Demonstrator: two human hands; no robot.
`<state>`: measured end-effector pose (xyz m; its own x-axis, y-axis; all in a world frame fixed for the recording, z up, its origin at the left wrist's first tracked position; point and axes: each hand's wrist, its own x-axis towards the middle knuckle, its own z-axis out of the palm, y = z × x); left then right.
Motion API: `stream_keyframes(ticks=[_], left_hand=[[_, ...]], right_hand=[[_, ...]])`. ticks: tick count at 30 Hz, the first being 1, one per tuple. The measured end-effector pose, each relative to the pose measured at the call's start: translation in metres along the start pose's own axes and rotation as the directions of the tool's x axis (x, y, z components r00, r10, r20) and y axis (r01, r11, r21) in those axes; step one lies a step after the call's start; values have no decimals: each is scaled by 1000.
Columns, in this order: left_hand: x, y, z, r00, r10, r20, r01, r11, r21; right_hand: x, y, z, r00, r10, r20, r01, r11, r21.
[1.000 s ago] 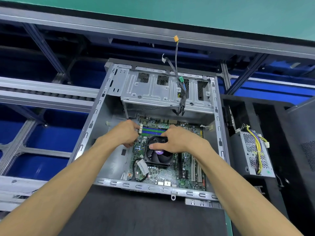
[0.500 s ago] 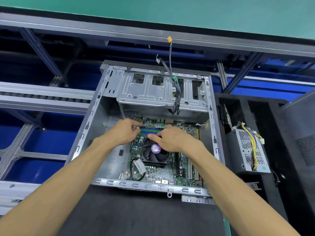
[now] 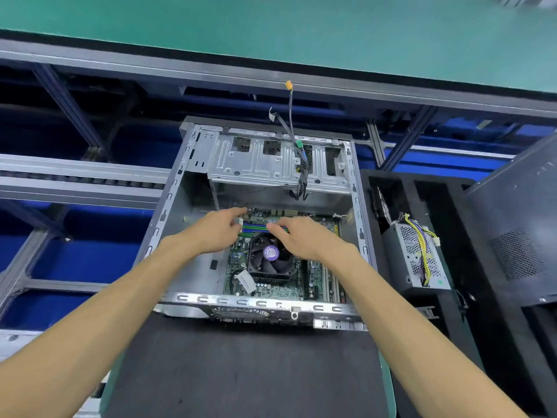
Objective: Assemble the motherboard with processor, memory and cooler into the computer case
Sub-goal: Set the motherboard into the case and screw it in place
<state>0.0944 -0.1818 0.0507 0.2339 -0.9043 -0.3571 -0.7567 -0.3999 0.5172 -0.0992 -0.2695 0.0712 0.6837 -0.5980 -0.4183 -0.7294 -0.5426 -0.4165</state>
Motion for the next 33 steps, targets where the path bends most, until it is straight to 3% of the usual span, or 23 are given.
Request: stream_keyframes(ticks=[7, 14, 18, 23, 25, 27, 33], left_hand=[[-41, 19, -13, 973, 169, -157, -184, 980, -82], [-81, 47, -9, 910, 283, -304, -336, 932, -136], [-107, 81, -3, 861, 357, -362, -448, 869, -209], [-132, 134, 21, 797, 518, -310, -597, 751, -281], [-137, 158, 41, 764, 585, -272, -645, 707, -289], [-138, 179, 65, 745, 629, -224, -666, 682, -301], [-133, 210, 133, 793, 602, -91, -595, 734, -327]], right_hand=[[-45, -21, -5, 969, -30, -246, 49, 996, 72], [-104, -27, 5, 879, 13, -476, 68, 986, 154], [-143, -12, 2, 776, 78, -626, 86, 970, 228], [-188, 24, -6, 588, 255, -768, 85, 925, 371], [-205, 46, -6, 542, 332, -772, 48, 905, 422], [-219, 73, 2, 544, 414, -730, -49, 884, 464], [-247, 159, 69, 689, 550, -472, -333, 819, 468]])
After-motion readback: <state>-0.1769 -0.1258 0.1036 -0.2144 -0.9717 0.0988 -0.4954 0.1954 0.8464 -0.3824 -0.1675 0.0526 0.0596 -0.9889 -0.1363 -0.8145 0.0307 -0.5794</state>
